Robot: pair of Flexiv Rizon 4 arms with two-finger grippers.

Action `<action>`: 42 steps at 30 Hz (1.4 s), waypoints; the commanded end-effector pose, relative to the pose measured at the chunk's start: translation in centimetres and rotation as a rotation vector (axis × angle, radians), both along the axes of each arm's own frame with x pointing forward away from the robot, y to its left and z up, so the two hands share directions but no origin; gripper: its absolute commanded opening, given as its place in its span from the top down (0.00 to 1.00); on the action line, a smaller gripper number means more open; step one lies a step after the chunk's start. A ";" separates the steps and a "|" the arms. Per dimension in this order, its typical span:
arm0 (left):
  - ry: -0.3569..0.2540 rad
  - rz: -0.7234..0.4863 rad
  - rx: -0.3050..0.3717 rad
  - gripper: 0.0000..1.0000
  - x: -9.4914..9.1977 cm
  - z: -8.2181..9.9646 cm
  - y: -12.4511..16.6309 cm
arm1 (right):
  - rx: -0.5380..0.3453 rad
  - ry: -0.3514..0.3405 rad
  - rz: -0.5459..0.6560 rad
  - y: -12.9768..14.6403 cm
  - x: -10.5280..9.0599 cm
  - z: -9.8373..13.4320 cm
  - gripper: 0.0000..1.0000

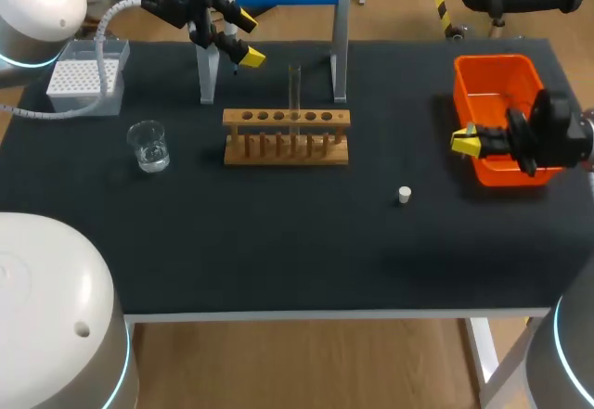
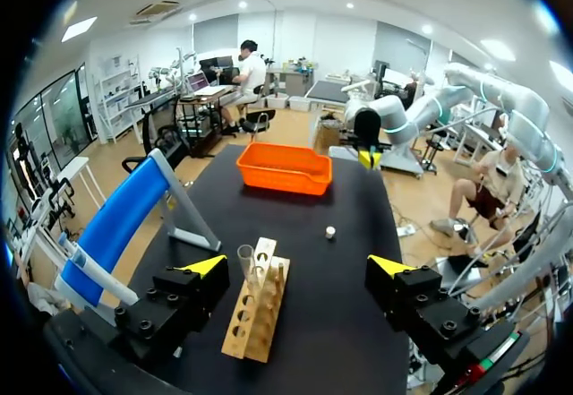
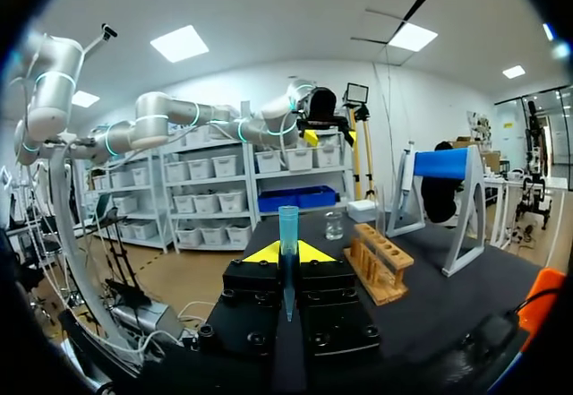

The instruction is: Invert the test tube, pick up the pipette, mount the tip to pipette, aspirate from beaker and dispense into the tube, eject the tip, return the pipette, and cap with the stopper.

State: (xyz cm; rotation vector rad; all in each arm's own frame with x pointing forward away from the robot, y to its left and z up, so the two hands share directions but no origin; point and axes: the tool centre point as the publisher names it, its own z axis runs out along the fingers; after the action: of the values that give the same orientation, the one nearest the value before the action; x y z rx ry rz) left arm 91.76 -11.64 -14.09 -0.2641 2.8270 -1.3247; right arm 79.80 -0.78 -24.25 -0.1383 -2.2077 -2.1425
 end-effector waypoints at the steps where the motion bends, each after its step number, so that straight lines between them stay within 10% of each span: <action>1: 0.003 0.000 0.004 0.00 0.0 0.1 0.0 | -0.002 0.004 0.016 -0.1 0.0 -0.2 1.00; 29: 0.003 0.000 0.004 0.00 0.0 0.1 0.0 | -0.003 0.005 0.024 -0.1 -0.1 -0.2 1.00; 42: 0.020 0.288 0.028 0.00 4.3 -1.0 5.2 | -0.003 0.005 0.024 -0.1 -0.1 -0.2 1.00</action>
State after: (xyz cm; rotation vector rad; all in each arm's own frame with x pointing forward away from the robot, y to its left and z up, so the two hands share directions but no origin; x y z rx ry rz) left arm 96.18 -6.89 -15.00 -0.6338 2.6995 -1.2349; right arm 79.73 -0.71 -24.46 -0.1192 -2.1981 -2.1266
